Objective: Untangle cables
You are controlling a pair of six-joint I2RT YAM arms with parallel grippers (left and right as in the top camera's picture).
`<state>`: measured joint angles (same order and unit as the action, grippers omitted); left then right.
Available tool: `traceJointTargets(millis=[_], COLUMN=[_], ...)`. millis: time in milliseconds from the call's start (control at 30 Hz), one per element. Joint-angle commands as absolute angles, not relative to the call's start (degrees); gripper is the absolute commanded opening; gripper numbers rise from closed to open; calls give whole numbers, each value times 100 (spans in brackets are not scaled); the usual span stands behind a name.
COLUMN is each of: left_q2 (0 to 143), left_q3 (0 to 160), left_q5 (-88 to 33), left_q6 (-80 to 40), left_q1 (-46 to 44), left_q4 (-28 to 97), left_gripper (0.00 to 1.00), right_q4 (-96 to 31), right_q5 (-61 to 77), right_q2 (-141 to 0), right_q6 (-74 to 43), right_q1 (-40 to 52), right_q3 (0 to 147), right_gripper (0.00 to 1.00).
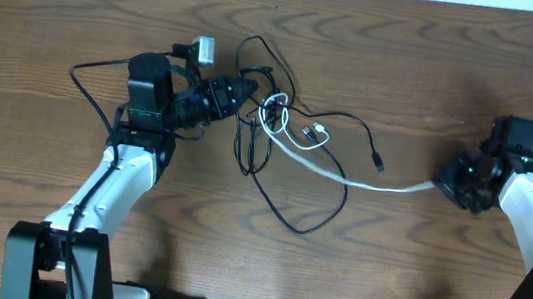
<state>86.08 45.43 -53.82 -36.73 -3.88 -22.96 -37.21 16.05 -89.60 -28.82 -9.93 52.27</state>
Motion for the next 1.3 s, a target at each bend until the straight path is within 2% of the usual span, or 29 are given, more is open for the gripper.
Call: traceJointTargets(millis=[0,133,200,333,433,533,567,633,733,800,833,933,1133,1267], left_q2=[8525,8525,8525,8525,8525,8525,8525,8525,8525,8525,8525,8525,8525,8525], left_q3=[4635,4635,4635,4635,4635,4635,4635,4635,4635,4635,4635,4635,4635,4635], left_q5=[-6066,-6088,-6090,-6084,-6084,-6077,-6040,-5771,-5199,-5024,-5028,-5050,-5048,-5050], left_q6=[-3100,-3015,-3000,-2808,-2810,-2886,-3013,-3524,-4593,-5041,-5137,-5282,-5284,-5284], left_q1=[-515,-707,-814,-1050,-1166,-1251,-1273,-1302,-1299,-1299,-1302,-1332,-1559,-1726], left_q4=[-2346,-2349,-2349,-2351,-2375,-2427,-2469,-2504,-2502,-2563,-2630,-2808,-2998,-3111], left_gripper=[8,8,8,8,8,8,8,8,8,7,8,8,8,8], right_q4=[-3332,-2700,-2552,-2318,-2143,-1968,-1905,-1835,-1798,-1802,-1800,-1673,-1216,-1186], right_q5=[4084,5719,6040,6208,6208,6204,6182,5913,4860,4080,3835,3612,3566,3081], right_q2=[-8947,-8947,-8947,-8947,-8947,-8947,-8947,-8947,-8947,-8947,-8947,-8947,-8949,-8956], right_q6=[-1806,-1194,-1103,-1092,-1063,-1066,-1063,-1063,-1282,-2095,-2521,-3448,-4672,-5240], right_q1=[-851,-646,-517,-89,266,685,832,1096,1496,1684,1754,1885,2080,2290], right_q3=[5207,5207,5207,5207,5207,5207,5205,5205,5205,5207,5205,5207,5205,5205], right_gripper=[40,63,71,77,71,54,51,50,37,37,41,45,44,38])
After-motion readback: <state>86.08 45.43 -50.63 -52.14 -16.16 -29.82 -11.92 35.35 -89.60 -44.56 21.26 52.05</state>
